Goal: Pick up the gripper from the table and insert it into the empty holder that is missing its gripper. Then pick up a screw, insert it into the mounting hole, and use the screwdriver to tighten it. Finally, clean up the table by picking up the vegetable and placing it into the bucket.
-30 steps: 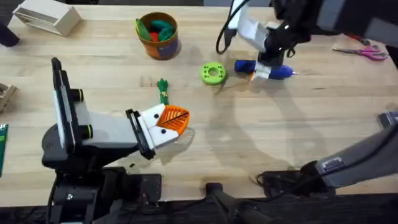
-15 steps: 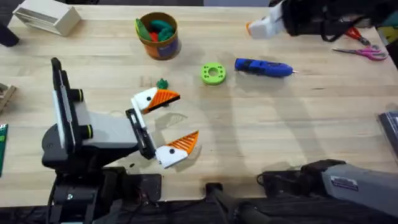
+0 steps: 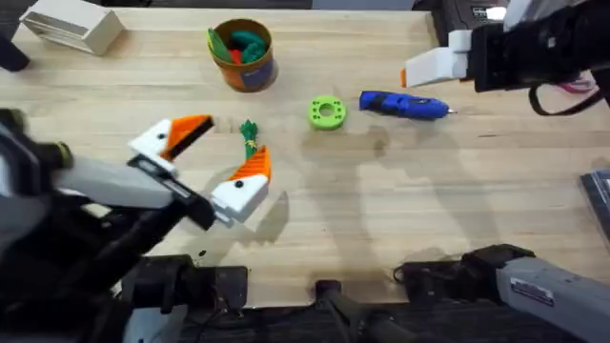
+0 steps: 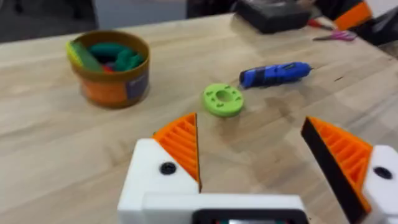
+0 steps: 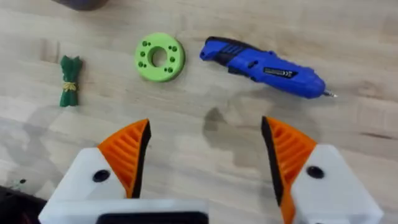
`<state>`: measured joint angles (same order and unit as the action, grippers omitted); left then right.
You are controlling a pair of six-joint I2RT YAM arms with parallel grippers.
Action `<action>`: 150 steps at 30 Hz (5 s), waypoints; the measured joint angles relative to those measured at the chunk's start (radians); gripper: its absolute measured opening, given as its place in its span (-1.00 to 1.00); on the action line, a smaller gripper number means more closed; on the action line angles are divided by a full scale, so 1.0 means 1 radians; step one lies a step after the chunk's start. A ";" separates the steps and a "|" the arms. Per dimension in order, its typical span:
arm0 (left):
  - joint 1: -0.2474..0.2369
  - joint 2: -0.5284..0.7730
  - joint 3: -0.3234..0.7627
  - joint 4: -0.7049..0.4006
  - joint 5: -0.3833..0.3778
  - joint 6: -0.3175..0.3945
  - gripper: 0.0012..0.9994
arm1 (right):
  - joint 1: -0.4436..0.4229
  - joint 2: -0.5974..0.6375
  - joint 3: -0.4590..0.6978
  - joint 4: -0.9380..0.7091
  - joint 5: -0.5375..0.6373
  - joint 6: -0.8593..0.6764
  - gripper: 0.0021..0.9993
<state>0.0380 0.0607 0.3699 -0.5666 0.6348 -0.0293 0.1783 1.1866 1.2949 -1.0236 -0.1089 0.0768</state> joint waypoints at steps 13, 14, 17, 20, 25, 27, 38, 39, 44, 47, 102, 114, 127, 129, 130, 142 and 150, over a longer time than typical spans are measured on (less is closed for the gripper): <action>0.000 0.455 0.449 -0.392 -0.210 0.072 0.97 | -0.028 -0.276 -0.218 -0.017 0.000 0.050 0.95; 0.000 0.555 0.504 -0.431 -0.242 0.076 0.97 | -0.038 -0.339 -0.292 -0.020 0.000 0.056 0.95; 0.000 0.630 0.539 -0.440 -0.267 0.078 0.97 | -0.039 -0.395 -0.325 -0.017 0.000 0.054 0.95; 0.000 0.680 0.545 -0.440 -0.280 0.079 0.97 | -0.039 -0.422 -0.330 -0.008 0.000 0.054 0.95; 0.000 0.743 0.545 -0.439 -0.298 0.077 0.97 | -0.039 -0.418 -0.331 -0.004 0.000 0.054 0.98; 0.000 0.772 0.548 -0.444 -0.312 0.062 0.97 | -0.039 -0.418 -0.331 -0.003 0.000 0.054 0.98; -0.274 1.123 0.754 -0.559 -0.635 -0.254 0.97 | -0.039 -0.418 -0.331 0.014 0.000 0.054 0.98; -0.297 1.151 0.758 -0.553 -0.653 -0.278 0.97 | -0.039 -0.418 -0.331 0.014 0.000 0.054 0.98; -0.378 1.319 0.761 -0.502 -0.696 -0.376 0.97 | -0.039 -0.418 -0.331 0.014 0.000 0.054 0.98; -0.382 1.423 0.761 -0.441 -0.685 -0.409 0.97 | -0.039 -0.418 -0.331 0.014 0.000 0.054 0.98; -0.356 1.444 0.990 -0.400 -0.658 -0.401 -0.97 | -0.039 -0.418 -0.331 0.014 0.000 0.054 0.98; -0.301 1.508 1.105 -0.105 -0.781 -0.130 -0.97 | -0.039 -0.418 -0.331 0.021 0.000 0.054 0.98; -0.221 1.705 1.102 -0.018 -0.780 -0.102 -0.11 | -0.039 -0.418 -0.331 0.021 0.000 0.054 0.98; -0.221 1.697 1.102 -0.036 -0.776 -0.101 0.53 | -0.039 -0.418 -0.331 0.021 0.000 0.054 0.98; -0.221 1.692 1.103 -0.053 -0.767 -0.102 0.81 | -0.039 -0.418 -0.331 0.021 0.000 0.054 0.98; -0.248 1.358 1.102 -0.440 -0.678 -0.083 0.97 | -0.039 -0.418 -0.331 0.021 0.000 0.054 0.98; -0.362 1.070 0.871 -0.530 -0.673 -0.089 0.97 | -0.039 -0.418 -0.331 0.021 0.000 0.054 0.98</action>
<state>-0.3236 1.1309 1.2404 -1.0969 -0.0379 -0.1182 0.1398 0.7685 0.9638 -1.0023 -0.1089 0.1310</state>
